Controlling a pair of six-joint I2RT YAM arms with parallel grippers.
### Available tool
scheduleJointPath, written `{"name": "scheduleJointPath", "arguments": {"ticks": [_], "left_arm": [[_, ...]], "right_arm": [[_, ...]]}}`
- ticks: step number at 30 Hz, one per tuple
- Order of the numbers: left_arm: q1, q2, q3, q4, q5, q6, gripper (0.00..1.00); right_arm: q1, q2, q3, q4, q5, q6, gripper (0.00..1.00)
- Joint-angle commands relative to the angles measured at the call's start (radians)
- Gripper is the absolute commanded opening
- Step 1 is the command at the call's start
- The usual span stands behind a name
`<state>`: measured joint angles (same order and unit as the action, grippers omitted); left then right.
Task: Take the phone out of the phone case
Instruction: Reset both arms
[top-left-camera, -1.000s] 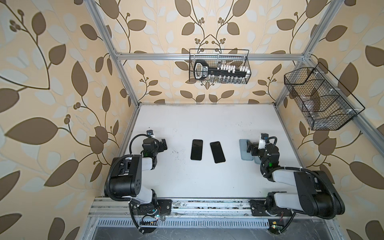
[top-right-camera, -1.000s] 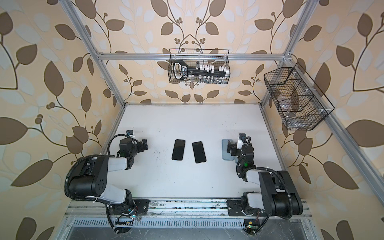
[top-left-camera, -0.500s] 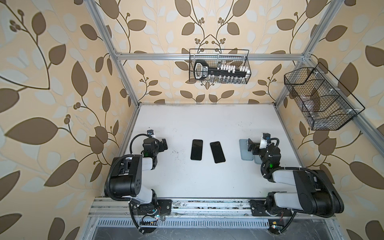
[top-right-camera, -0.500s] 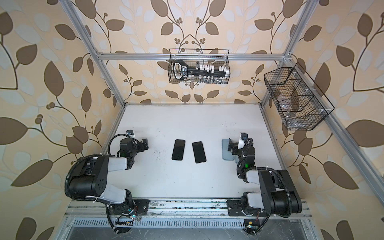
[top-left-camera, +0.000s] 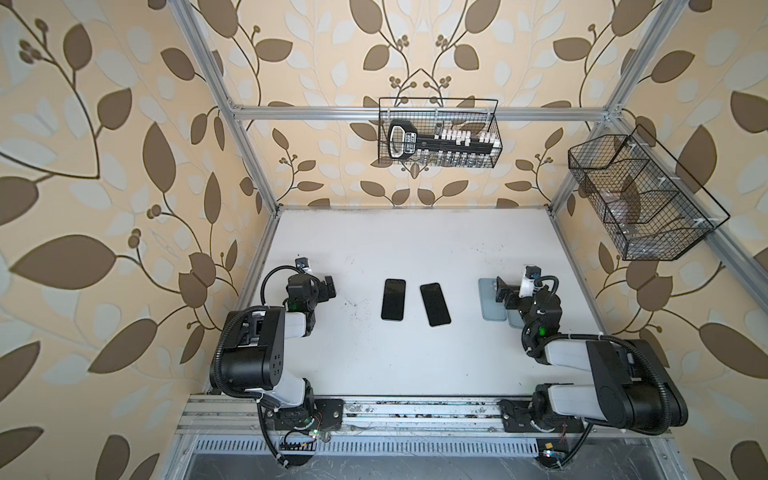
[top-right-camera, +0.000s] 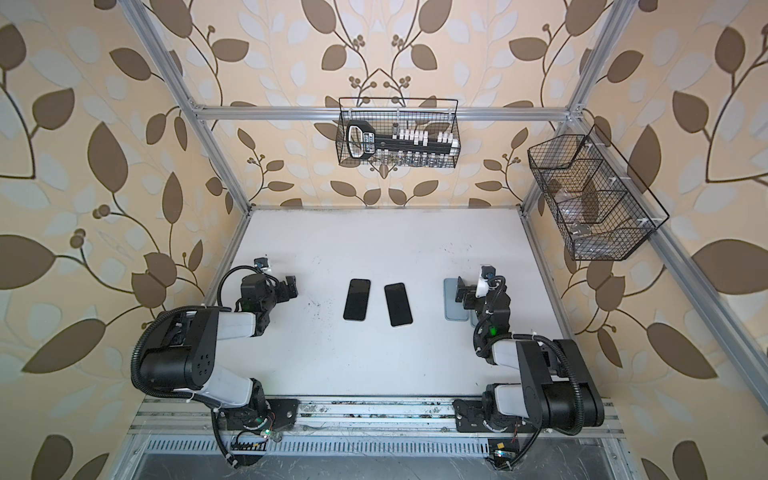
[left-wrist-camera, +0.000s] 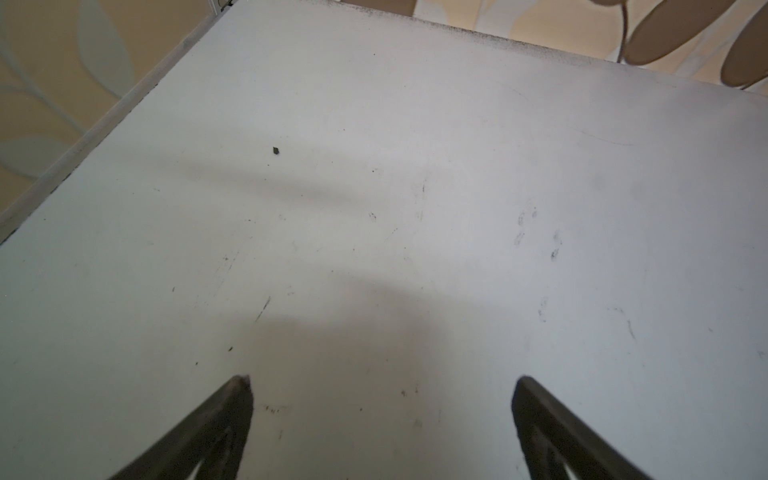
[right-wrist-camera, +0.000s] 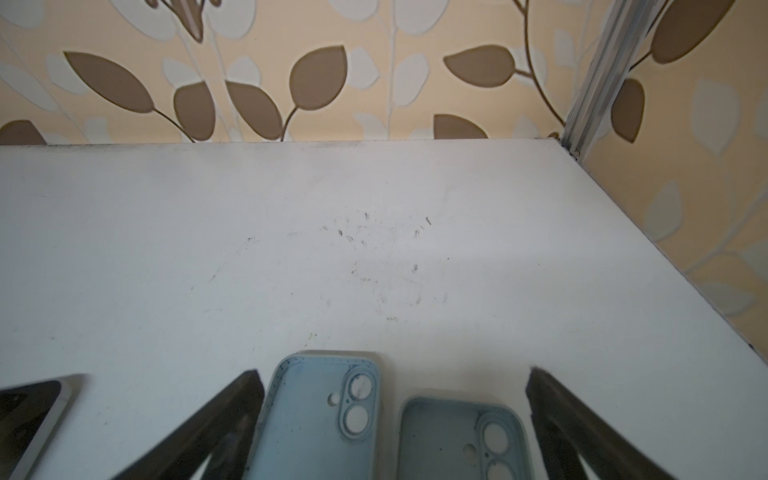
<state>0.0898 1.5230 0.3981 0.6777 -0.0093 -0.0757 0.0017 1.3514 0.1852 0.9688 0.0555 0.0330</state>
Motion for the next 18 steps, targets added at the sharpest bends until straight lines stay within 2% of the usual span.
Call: {"name": "scheduleJointPath", "arguments": {"ticks": [1, 6, 10, 13, 18], "left_arm": [[-0.012, -0.026, 0.001, 0.034, -0.013, 0.027, 0.99], [-0.013, -0.029, -0.003, 0.04, -0.009, 0.028, 0.99], [-0.012, -0.041, -0.032, 0.081, 0.046, 0.052, 0.99], [-0.012, -0.038, -0.03, 0.078, 0.015, 0.038, 0.99], [-0.012, -0.027, -0.002, 0.04, 0.012, 0.037, 0.99]], "right_arm": [[-0.002, -0.007, 0.001, 0.03, -0.004, -0.02, 1.0], [-0.002, -0.009, -0.001, 0.033, -0.002, -0.021, 1.0], [0.004, -0.026, -0.034, 0.074, -0.01, -0.029, 1.0], [0.003, -0.032, -0.049, 0.098, 0.0, -0.025, 1.0], [-0.005, -0.009, -0.006, 0.036, -0.006, -0.016, 1.0]]}}
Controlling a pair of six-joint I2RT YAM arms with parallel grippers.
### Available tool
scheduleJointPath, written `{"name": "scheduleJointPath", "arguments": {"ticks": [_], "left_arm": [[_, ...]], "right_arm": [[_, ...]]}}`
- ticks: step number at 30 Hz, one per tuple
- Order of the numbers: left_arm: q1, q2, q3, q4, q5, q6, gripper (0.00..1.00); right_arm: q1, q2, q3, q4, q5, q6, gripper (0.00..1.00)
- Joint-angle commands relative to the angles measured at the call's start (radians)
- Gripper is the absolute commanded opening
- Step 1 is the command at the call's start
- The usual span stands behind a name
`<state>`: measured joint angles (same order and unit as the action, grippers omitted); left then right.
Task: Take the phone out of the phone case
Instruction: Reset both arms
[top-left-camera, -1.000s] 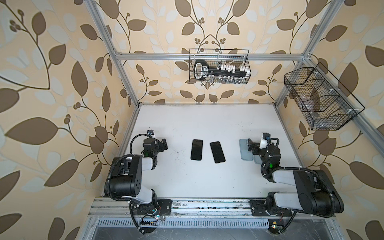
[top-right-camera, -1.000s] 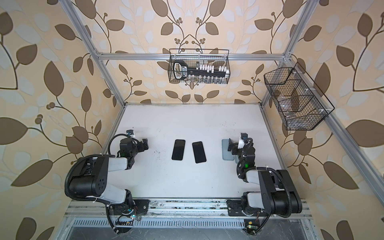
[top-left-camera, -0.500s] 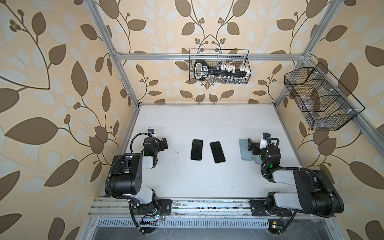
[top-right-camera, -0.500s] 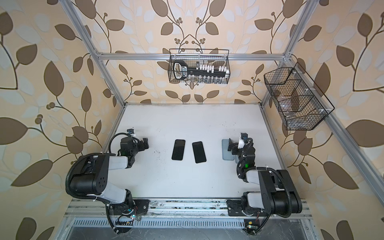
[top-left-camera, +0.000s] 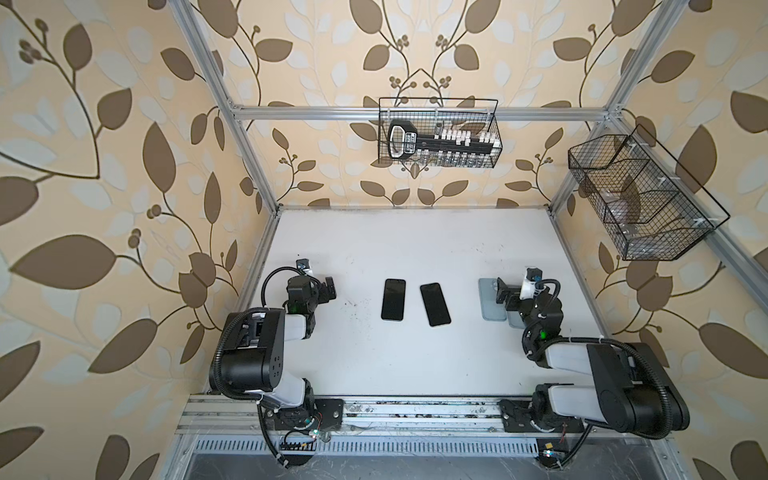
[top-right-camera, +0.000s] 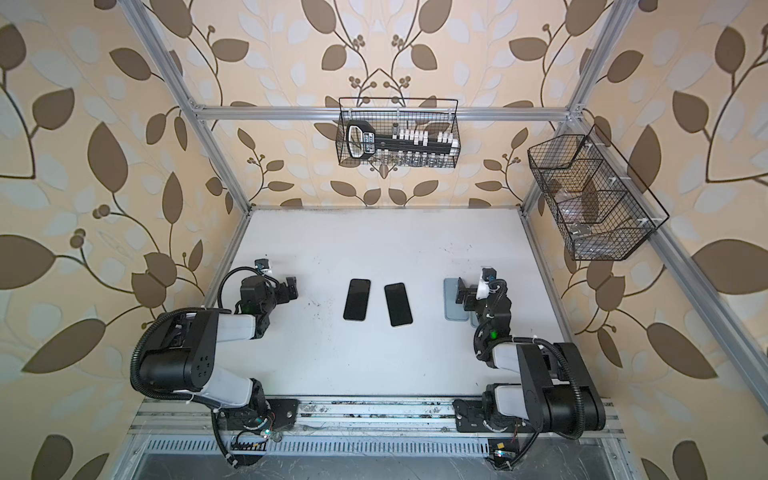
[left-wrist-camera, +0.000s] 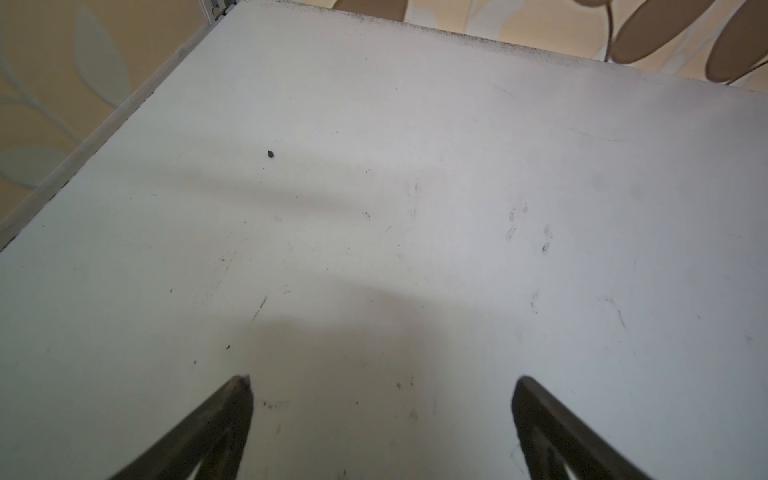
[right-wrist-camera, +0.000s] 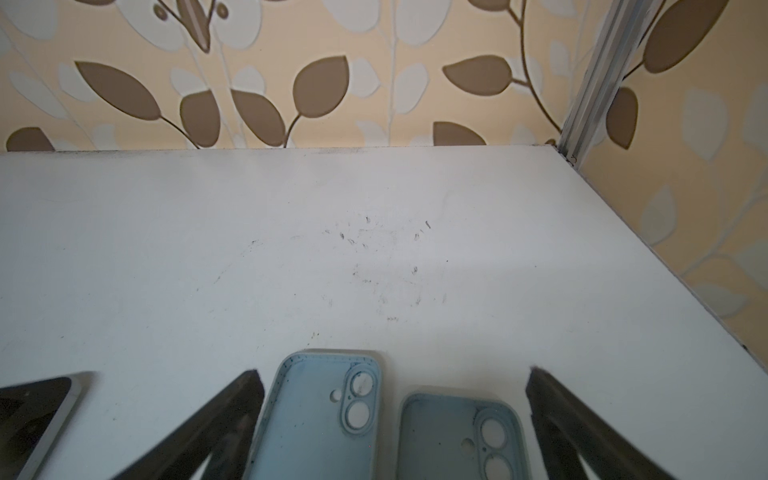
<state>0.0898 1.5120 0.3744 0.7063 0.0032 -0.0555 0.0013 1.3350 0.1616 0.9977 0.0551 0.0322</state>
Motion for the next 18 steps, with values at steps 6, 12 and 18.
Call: {"name": "scheduleJointPath", "arguments": {"ticks": [6, 12, 18], "left_arm": [[-0.012, -0.014, 0.025, 0.008, -0.001, 0.017, 0.99], [-0.012, -0.013, 0.025, 0.008, -0.001, 0.017, 0.99], [-0.013, -0.015, 0.023, 0.009, 0.0, 0.016, 0.99]], "right_arm": [[-0.001, 0.01, 0.023, 0.004, 0.004, -0.017, 1.0], [0.008, 0.017, 0.028, -0.001, 0.02, -0.021, 1.0], [0.009, 0.01, 0.024, 0.002, 0.023, -0.022, 1.0]]}}
